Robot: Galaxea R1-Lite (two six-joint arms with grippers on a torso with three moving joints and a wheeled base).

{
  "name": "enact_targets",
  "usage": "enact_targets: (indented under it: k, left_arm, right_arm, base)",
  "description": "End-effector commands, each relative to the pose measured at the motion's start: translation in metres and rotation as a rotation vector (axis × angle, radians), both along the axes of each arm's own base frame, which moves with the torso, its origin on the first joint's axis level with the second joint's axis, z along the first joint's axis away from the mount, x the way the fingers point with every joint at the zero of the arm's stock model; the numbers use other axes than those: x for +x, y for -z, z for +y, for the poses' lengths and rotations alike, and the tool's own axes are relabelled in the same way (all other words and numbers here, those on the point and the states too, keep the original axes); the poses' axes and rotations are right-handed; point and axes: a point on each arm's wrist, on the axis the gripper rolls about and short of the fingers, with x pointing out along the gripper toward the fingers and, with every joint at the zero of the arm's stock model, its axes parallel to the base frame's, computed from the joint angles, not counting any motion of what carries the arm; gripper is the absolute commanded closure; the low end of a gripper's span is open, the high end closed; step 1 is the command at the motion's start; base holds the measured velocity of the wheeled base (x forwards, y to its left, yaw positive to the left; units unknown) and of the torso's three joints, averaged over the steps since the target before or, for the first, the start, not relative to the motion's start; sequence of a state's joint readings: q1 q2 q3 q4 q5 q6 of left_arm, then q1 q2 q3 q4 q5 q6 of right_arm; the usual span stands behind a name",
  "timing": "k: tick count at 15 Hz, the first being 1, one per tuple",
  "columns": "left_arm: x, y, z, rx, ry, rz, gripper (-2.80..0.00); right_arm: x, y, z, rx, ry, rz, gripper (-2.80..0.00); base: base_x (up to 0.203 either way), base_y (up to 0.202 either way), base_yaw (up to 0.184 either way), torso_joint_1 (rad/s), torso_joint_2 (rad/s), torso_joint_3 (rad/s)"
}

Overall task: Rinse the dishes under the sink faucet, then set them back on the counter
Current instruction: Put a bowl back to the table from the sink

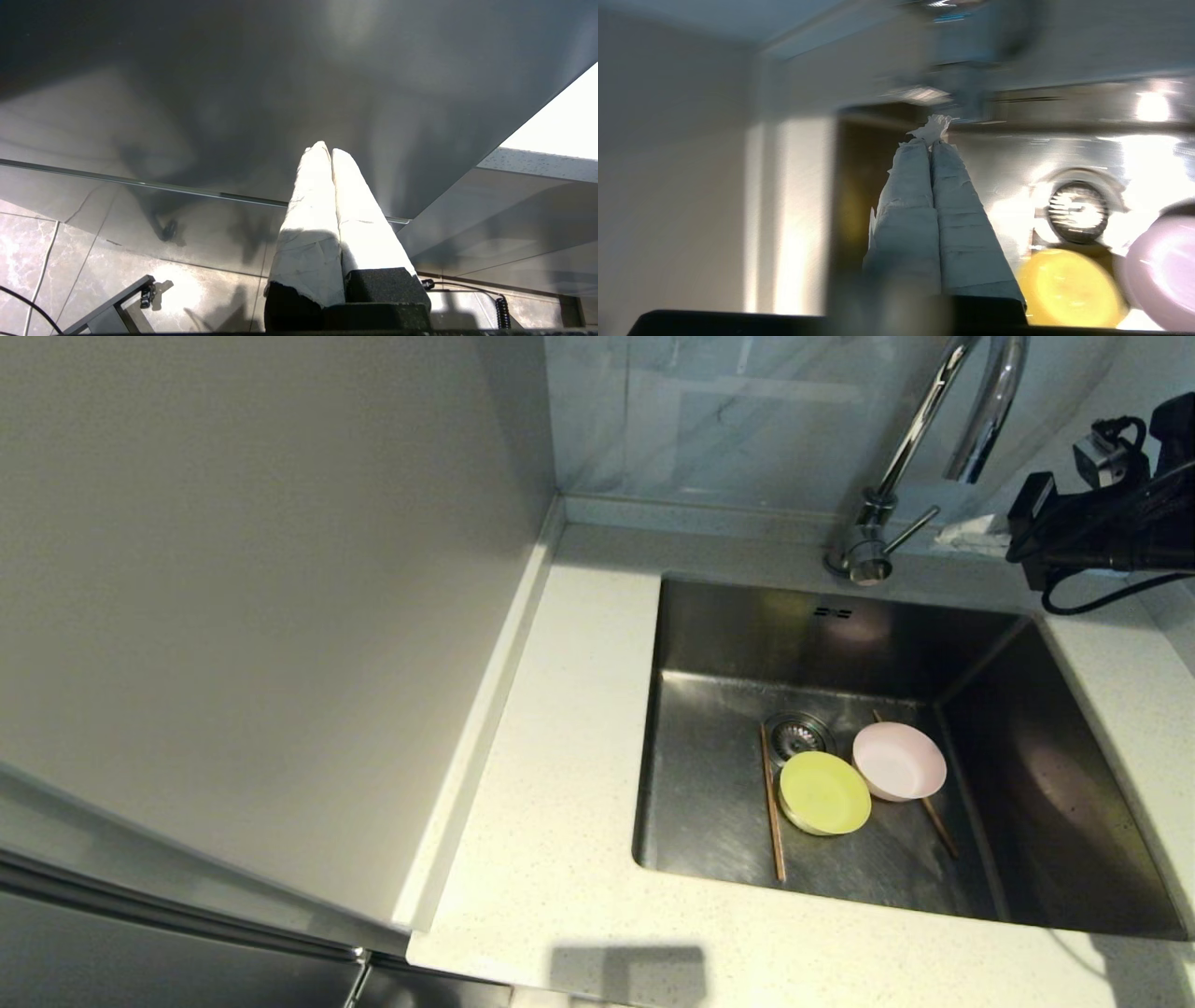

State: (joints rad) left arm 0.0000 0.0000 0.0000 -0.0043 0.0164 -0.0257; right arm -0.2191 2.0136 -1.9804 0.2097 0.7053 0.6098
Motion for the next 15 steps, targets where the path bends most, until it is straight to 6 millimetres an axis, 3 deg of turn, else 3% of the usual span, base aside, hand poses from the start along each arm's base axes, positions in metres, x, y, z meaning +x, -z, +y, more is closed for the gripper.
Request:
enact_targets:
  k: [1, 6, 15]
  left_arm:
    - [0.000, 0.000, 0.000, 0.000, 0.000, -0.003, 0.00]
    - [0.000, 0.000, 0.000, 0.000, 0.000, -0.003, 0.00]
    - [0.000, 0.000, 0.000, 0.000, 0.000, -0.003, 0.00]
  right_arm:
    - [-0.011, -0.015, 0.004, 0.004, -0.054, -0.043, 0.00]
    - [-0.004, -0.013, 0.011, -0.006, -0.070, -0.070, 0.00]
    - [0.027, 0.009, 0.012, -0.032, -0.036, -0.131, 0.00]
  base:
    - [0.000, 0.000, 0.000, 0.000, 0.00, 0.000]
    - [0.000, 0.000, 0.000, 0.000, 0.00, 0.000]
    - [0.000, 0.000, 0.000, 0.000, 0.00, 0.000]
